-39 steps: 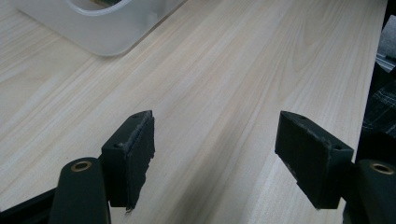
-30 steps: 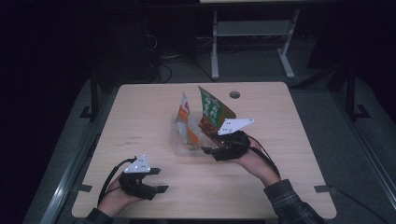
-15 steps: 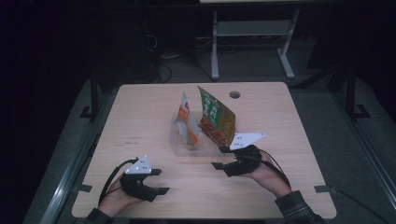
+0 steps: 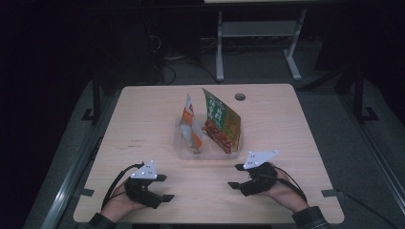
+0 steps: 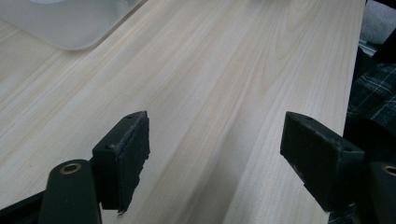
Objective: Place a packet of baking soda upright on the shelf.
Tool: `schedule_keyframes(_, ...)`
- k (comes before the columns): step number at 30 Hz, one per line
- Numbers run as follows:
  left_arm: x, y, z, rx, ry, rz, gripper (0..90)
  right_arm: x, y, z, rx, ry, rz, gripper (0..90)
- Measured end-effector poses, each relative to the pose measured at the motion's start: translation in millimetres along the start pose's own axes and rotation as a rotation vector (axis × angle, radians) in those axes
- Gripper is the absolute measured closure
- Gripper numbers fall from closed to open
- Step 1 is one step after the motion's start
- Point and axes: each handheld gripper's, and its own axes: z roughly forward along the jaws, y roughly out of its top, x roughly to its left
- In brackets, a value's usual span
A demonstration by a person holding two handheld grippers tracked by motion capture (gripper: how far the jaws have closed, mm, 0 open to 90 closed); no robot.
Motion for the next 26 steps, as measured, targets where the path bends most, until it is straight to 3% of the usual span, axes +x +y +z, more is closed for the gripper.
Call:
schedule_keyframes(12, -6.3, -1.8, 8.3, 0.044, -0.039, 0.038, 22.2, -5.0, -21.7, -2.4, 0.083, -0.04, 0.008, 31.8)
schedule_keyframes(26, -6.4, -1.2, 9.1, 0.055, -0.042, 0.059, 22.1, -6.3, -24.2, -3.9, 0.085, -0.028, 0.005, 30.0)
